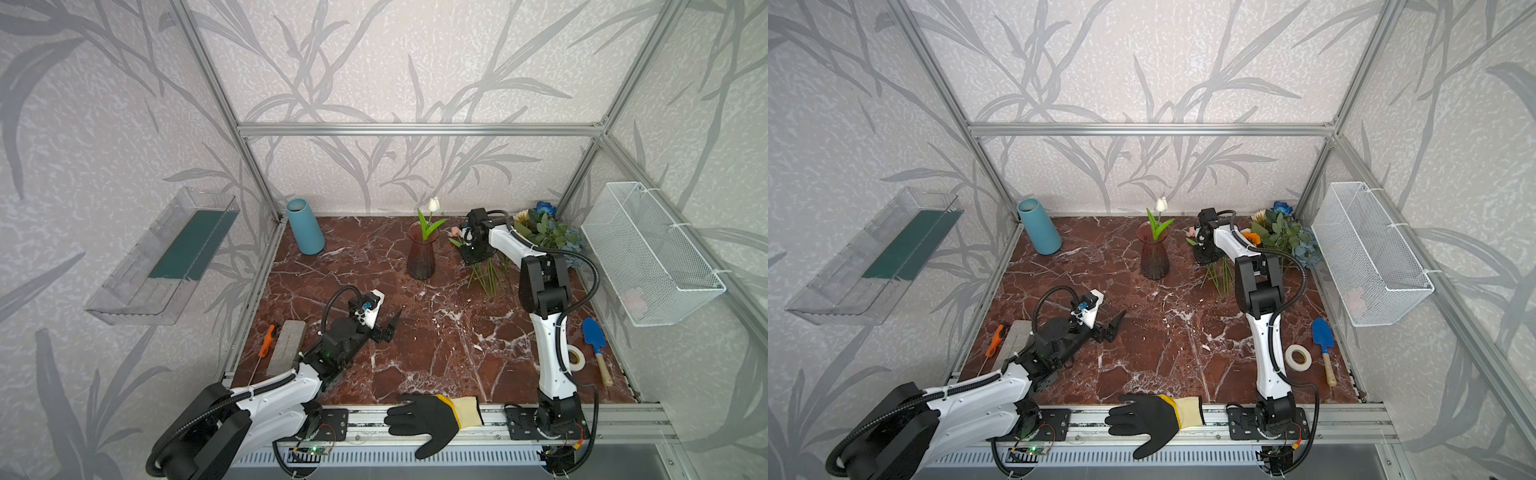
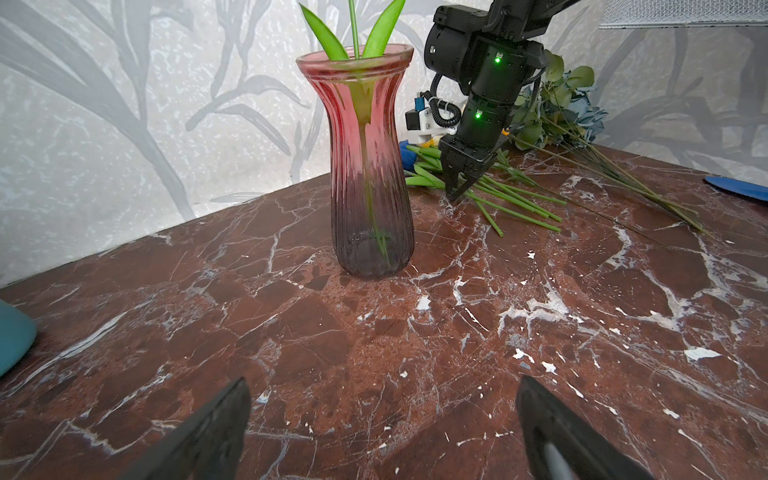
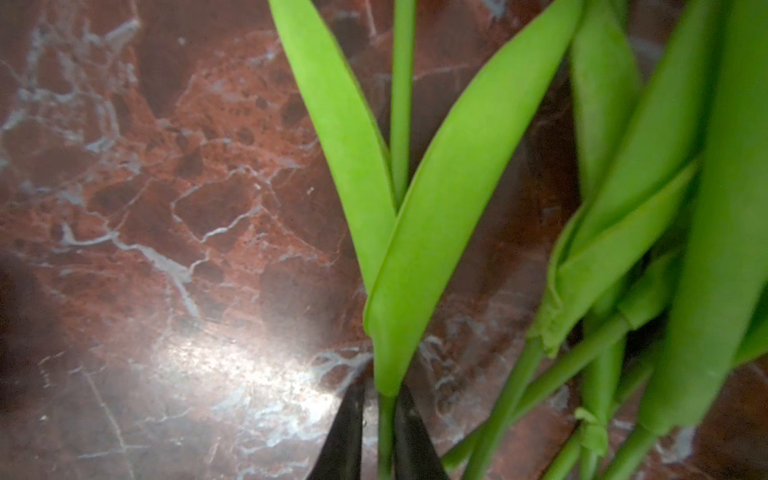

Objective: Arrange the flowers into the vase
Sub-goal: 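Lift the pink tulip upright with the right gripper above the vase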

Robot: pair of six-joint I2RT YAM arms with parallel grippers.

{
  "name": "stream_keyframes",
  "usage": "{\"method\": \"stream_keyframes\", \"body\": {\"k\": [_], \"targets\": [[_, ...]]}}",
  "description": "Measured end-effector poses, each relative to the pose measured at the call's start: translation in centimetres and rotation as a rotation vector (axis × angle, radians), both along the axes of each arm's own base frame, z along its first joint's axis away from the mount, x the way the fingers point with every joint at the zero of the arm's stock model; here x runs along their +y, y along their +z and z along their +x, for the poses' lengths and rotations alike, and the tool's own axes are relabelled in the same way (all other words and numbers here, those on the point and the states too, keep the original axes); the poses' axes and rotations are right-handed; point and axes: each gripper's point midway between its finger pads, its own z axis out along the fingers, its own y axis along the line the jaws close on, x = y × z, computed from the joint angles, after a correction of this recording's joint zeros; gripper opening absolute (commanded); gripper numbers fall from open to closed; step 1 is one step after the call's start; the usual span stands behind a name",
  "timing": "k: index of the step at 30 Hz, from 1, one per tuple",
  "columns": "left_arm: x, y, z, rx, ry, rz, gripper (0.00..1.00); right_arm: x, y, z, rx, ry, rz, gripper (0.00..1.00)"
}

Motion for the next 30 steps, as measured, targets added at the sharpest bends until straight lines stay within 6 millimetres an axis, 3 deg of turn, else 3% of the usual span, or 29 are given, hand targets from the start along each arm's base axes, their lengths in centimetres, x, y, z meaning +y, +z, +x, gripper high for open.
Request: {"method": "stream_keyframes", "body": {"k": [5, 12, 17, 21, 26, 30], "targets": [[0.0, 0.0, 0.0, 0.000, 0.000, 0.000, 0.99, 0.5, 0.1, -0.1, 0.004, 0.010, 0.004, 0.03], [0.0, 0.4, -0.1, -0.009, 0.000, -0.007, 0.99, 1.3, 0.5, -0.2, 0.005, 0.015, 0.033, 0.00], [-0.2, 0.5, -0.2, -0.011, -0.017, -0.011, 0.99, 1.7, 2.9, -1.3, -0.027, -0.003, 0.091, 0.00], [-1.0, 0.8, -0.7, -0.018, -0.067, -0.019, 0.99, 1.8, 7.9, -2.9, -0.138, -0.032, 0.167, 0.00], [-1.7, 1.5, -1.3, -0.051, -0.118, -0.035, 0.99, 1.9, 17.2, -4.2, -0.433, -0.064, 0.304, 0.00], [-1.7, 1.6, -2.0, -0.066, -0.141, -0.040, 0.99, 1.7, 24.0, -6.4, -0.679, -0.062, 0.405, 0.00]]}}
